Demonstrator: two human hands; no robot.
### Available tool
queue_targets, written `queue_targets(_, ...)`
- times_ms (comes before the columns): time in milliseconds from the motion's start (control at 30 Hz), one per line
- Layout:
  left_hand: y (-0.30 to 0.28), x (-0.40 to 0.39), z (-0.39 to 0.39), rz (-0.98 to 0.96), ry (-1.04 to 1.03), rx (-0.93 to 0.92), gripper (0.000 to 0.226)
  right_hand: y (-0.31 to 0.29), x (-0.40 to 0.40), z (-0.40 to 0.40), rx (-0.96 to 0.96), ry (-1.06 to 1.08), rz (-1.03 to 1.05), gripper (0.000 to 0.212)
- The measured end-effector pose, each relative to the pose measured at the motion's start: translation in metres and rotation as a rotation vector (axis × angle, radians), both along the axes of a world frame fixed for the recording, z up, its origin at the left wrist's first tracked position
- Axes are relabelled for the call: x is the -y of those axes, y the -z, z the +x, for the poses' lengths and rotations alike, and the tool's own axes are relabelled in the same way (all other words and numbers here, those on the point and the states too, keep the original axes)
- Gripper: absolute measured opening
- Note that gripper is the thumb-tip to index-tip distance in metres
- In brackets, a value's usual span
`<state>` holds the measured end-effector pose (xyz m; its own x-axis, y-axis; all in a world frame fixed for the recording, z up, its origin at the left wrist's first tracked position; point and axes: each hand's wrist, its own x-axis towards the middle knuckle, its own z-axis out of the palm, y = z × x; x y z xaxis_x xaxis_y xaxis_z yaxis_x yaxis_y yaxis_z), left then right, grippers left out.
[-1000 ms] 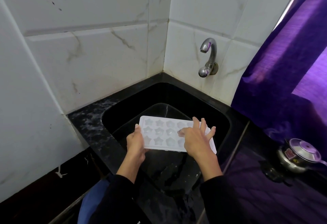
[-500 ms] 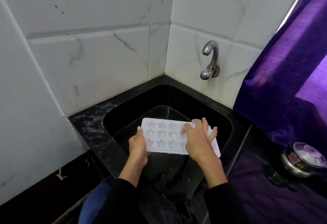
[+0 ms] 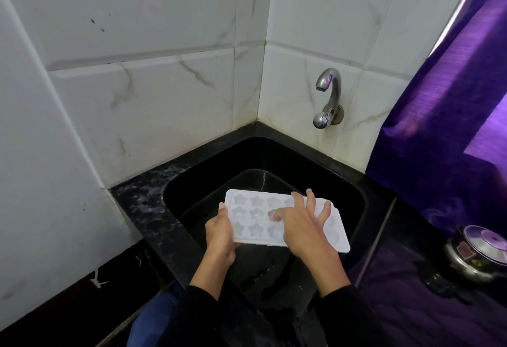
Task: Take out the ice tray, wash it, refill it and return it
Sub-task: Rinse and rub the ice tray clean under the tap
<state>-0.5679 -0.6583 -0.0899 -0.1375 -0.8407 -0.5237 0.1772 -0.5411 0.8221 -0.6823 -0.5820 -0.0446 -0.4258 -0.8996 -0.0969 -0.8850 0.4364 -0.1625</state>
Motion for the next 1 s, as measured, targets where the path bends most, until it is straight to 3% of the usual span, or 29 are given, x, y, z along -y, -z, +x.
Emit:
queue_targets(400, -0.004, 0.000, 0.000, 0.019, -0.009, -0.006, 0.036, -0.009, 0.000, 0.007, -0.017, -0.015, 0.041, 0.064)
queue_targets(667, -0.008, -0.002, 0.000, 0.024, -0.002, -0.003, 0.036, -0.011, -0.001, 0.005, 0.016, -0.001, 0.065, 0.077)
queue_targets(833, -0.008, 0.000, -0.002, 0.015, -0.003, -0.006, 0.034, -0.012, 0.002, 0.007, 0.018, 0.000, 0.048, 0.065)
queue_targets(1000, -0.004, 0.004, 0.000, 0.007, -0.023, -0.002, 0.033, -0.011, 0.000, 0.003, 0.058, -0.015, 0.040, 0.071)
